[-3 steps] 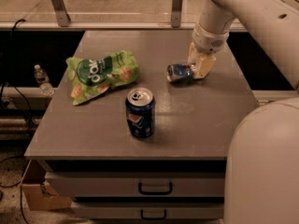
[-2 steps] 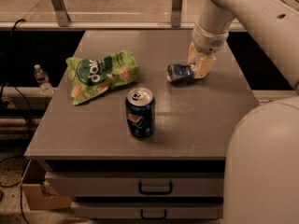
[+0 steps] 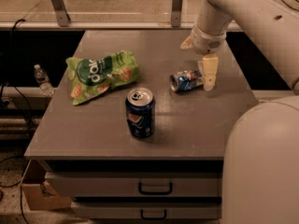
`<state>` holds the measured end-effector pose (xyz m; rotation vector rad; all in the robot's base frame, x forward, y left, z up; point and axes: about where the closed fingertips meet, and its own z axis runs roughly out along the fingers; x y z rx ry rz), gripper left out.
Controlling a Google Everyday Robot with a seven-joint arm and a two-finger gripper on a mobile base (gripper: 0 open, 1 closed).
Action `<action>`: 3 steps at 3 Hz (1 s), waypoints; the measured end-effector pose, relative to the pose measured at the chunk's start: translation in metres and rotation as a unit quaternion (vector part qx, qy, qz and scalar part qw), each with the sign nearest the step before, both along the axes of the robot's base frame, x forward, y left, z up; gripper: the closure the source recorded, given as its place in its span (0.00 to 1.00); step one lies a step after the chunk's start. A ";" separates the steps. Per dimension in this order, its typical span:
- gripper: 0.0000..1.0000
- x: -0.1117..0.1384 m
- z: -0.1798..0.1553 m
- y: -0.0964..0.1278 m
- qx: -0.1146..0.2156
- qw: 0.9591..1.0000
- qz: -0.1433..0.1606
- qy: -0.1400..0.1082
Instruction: Knock redbull can over
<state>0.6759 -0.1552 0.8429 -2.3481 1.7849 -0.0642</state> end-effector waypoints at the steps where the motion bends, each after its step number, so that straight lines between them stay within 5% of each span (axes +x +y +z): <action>1: 0.00 0.001 0.000 -0.002 0.006 1.000 -0.004 -0.003; 3: 0.00 -0.006 0.028 -0.025 0.024 0.999 -0.027 -0.029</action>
Offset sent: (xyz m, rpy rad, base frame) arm -0.0065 -0.0256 0.0364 0.0539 -0.0546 -0.0473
